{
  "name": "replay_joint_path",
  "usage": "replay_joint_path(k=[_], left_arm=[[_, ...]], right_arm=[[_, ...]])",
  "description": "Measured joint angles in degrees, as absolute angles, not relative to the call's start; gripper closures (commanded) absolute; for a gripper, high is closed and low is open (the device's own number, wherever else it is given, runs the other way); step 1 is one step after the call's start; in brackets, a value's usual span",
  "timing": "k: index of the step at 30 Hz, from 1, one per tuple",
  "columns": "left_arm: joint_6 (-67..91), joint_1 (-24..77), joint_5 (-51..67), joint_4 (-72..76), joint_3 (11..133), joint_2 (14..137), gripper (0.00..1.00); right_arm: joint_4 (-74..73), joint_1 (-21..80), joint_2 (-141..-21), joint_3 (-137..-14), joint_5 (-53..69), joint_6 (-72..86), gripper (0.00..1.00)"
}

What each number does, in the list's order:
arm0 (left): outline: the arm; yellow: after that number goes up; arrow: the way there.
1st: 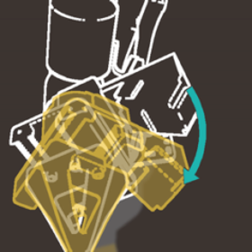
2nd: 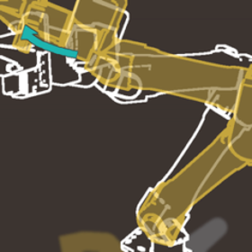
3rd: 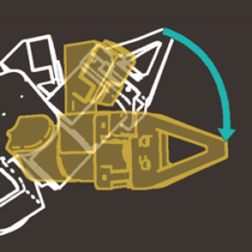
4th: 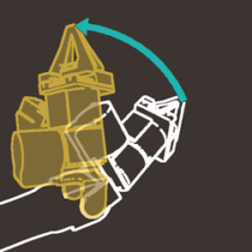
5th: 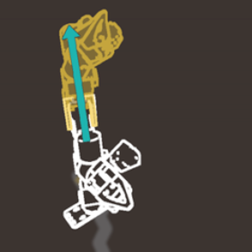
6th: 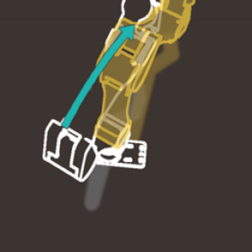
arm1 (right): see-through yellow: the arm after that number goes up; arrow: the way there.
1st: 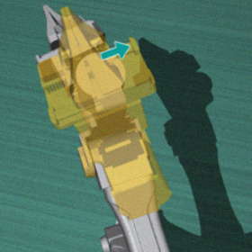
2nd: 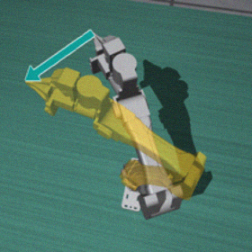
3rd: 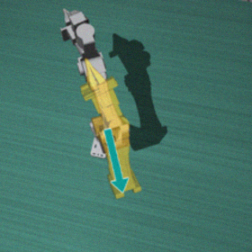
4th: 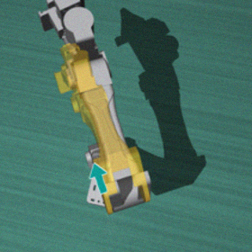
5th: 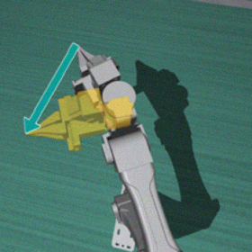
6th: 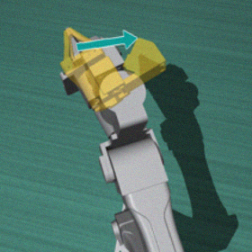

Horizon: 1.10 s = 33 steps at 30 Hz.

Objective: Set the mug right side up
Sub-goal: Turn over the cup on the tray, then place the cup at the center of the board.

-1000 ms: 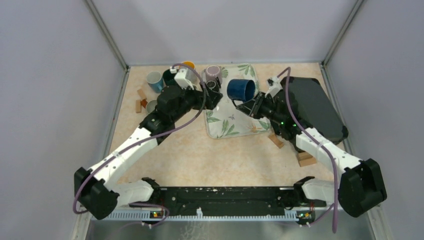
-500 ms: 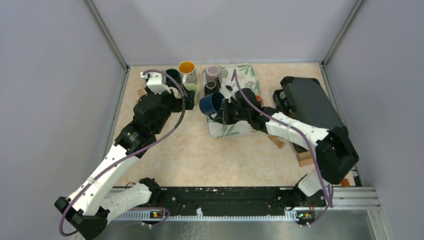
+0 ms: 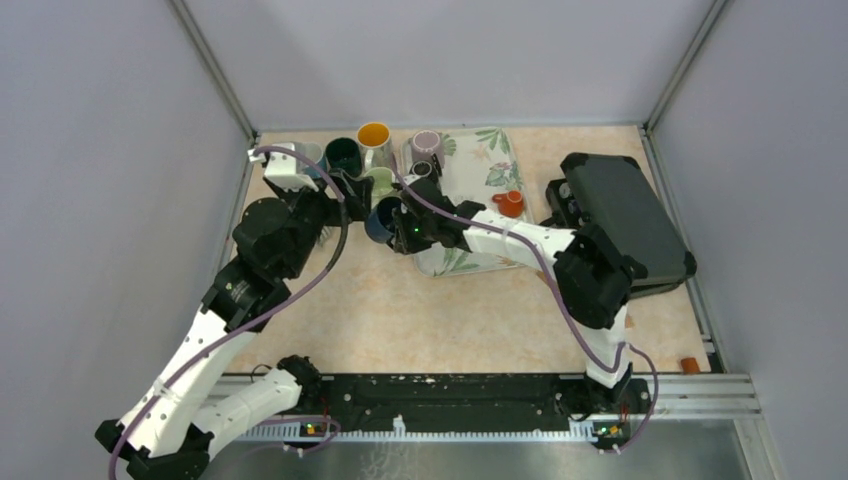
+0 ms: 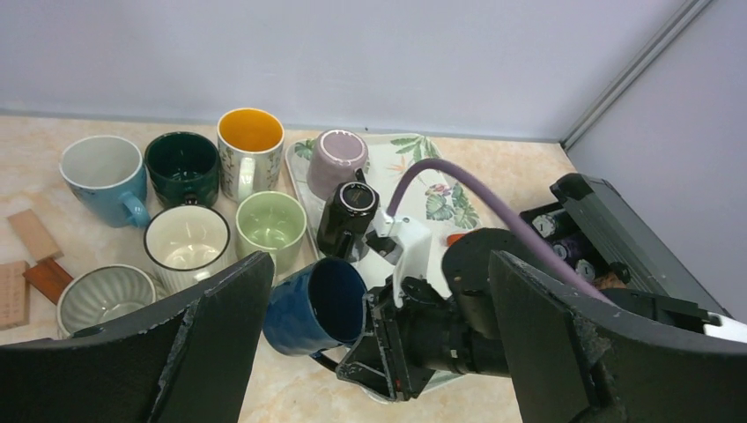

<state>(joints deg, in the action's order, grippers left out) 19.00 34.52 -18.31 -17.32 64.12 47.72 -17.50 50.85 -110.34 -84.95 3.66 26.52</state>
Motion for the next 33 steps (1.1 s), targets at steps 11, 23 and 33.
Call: replay_joint_path(k=[11, 23, 33], left_arm=[[17.28, 34.52, -19.09, -18.22, 64.34, 46.09, 0.02], [16.51, 34.52, -20.10, -18.20, 64.34, 44.16, 0.01], [16.36, 34.52, -20.51, -18.09, 64.31, 42.65, 0.01]], right_arm=[[-28.51, 53.54, -118.54, -96.62, -5.52, 24.16, 1.00], [-35.07, 54.48, -122.58, -100.95, -9.47, 23.53, 1.00], [-36.25, 54.48, -125.05, -104.42, -9.82, 23.31, 1.00]])
